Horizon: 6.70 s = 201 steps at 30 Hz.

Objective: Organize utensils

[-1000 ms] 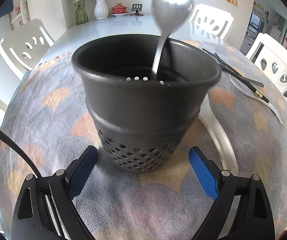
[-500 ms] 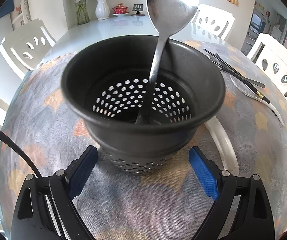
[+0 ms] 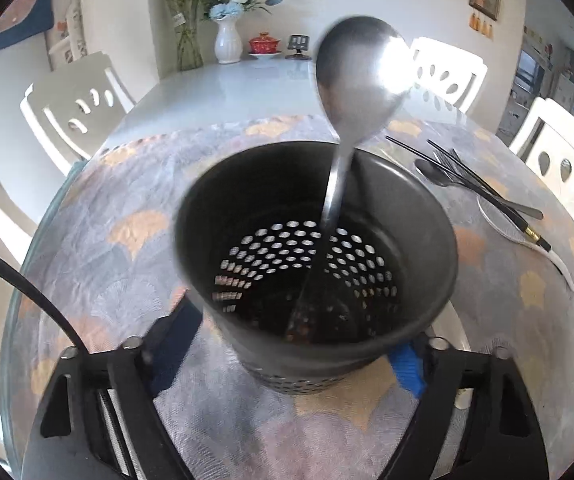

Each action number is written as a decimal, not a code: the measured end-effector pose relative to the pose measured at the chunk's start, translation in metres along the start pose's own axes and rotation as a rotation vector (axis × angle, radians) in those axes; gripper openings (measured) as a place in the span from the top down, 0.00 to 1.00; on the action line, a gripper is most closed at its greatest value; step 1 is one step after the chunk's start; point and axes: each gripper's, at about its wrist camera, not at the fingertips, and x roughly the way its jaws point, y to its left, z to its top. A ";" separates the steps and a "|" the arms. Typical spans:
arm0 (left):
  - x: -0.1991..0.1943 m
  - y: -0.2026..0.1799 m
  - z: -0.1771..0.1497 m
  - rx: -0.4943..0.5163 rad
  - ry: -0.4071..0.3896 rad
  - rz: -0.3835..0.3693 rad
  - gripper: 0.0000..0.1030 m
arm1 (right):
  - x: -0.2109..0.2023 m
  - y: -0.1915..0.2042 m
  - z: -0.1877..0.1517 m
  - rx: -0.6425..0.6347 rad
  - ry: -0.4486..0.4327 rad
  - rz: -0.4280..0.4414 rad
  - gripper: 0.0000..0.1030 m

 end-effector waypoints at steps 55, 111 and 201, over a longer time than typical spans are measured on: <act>-0.001 -0.005 -0.010 -0.021 0.015 -0.026 0.33 | 0.164 -0.038 0.005 -0.228 0.387 -0.125 0.53; 0.003 0.000 -0.008 -0.038 0.027 -0.053 0.33 | 0.072 -0.030 -0.089 0.115 0.376 0.035 0.40; -0.001 0.011 -0.013 -0.030 0.056 -0.030 0.33 | 0.042 0.072 0.052 -0.090 -0.075 0.139 0.68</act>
